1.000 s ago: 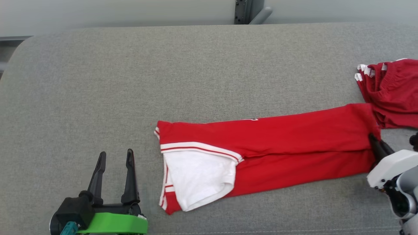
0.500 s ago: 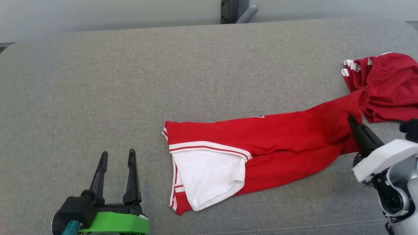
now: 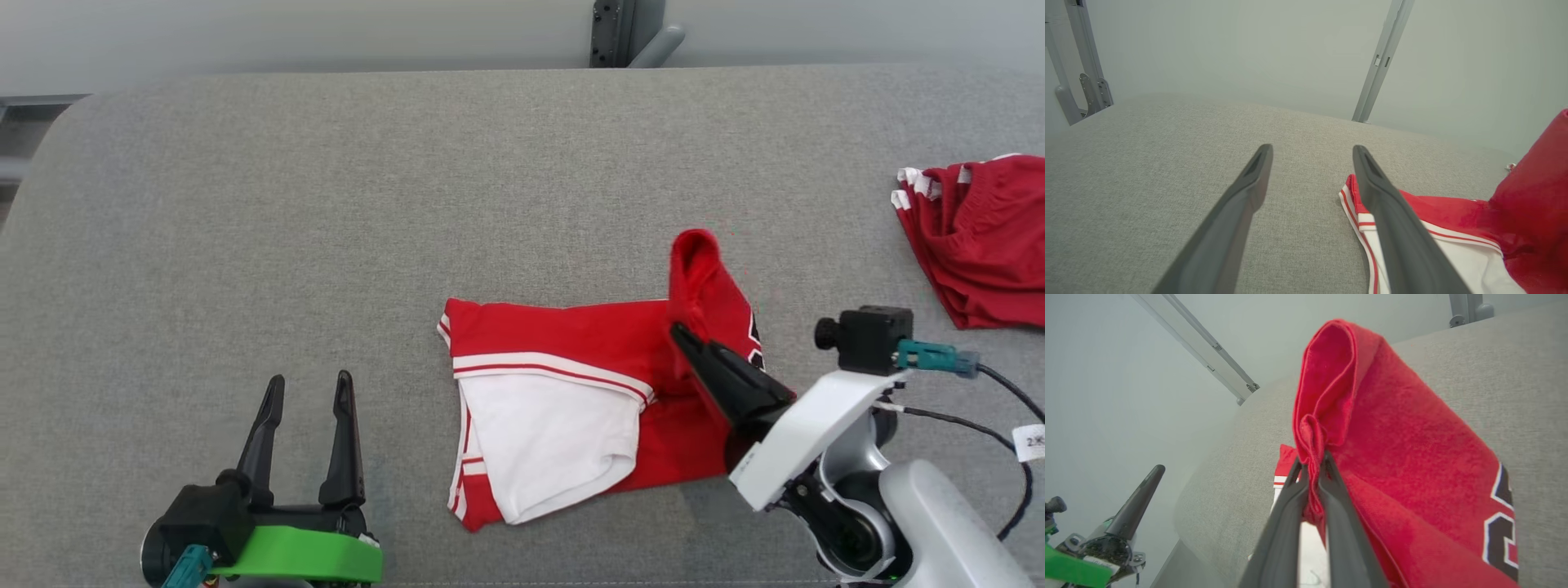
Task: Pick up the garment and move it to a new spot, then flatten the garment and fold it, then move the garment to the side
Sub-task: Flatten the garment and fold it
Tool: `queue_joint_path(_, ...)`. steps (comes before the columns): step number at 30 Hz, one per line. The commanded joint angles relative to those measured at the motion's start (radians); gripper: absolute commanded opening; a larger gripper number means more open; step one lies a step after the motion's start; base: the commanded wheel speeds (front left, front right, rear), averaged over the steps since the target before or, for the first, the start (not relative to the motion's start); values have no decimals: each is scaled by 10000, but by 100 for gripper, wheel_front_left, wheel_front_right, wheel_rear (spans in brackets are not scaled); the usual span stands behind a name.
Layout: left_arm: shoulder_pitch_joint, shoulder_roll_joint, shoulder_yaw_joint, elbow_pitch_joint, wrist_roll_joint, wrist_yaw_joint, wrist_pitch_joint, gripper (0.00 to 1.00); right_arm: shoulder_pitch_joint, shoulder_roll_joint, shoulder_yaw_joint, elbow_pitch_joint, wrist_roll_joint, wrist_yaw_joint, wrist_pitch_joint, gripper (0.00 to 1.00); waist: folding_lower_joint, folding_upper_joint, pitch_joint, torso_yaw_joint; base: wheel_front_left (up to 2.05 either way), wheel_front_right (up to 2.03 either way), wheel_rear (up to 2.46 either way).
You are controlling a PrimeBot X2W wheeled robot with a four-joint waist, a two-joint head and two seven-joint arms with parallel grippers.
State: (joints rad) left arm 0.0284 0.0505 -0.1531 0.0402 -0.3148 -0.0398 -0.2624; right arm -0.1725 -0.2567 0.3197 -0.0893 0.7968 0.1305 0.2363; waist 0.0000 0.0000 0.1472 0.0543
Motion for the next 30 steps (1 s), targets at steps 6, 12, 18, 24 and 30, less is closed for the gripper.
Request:
queue_joint_path(6,-200,9,-69,58,-38,-36,-29,100,-732,647,1229,821,74,2,-138,0,0,0,-82,537,0,0,0)
queue_joint_path(12,-254,9,-165,100,-103,-24,-29,100,-1212,1246,2175,2095,361,0,-523,0,0,0,-126,978,0,0,0)
queue_joint_path(18,-248,8,-238,167,-106,-19,-29,100,-1654,1600,2673,3590,650,0,-1066,0,0,0,-185,1356,0,0,0)
queue_joint_path(24,-214,8,-305,203,-115,-32,-29,100,-2128,1844,2848,5246,778,2,-1713,30,0,0,-235,1587,0,0,0)
queue_joint_path(30,-135,8,-335,198,-124,10,-29,100,-2430,1978,3277,5835,1044,0,-2138,100,0,0,-260,1638,0,0,0)
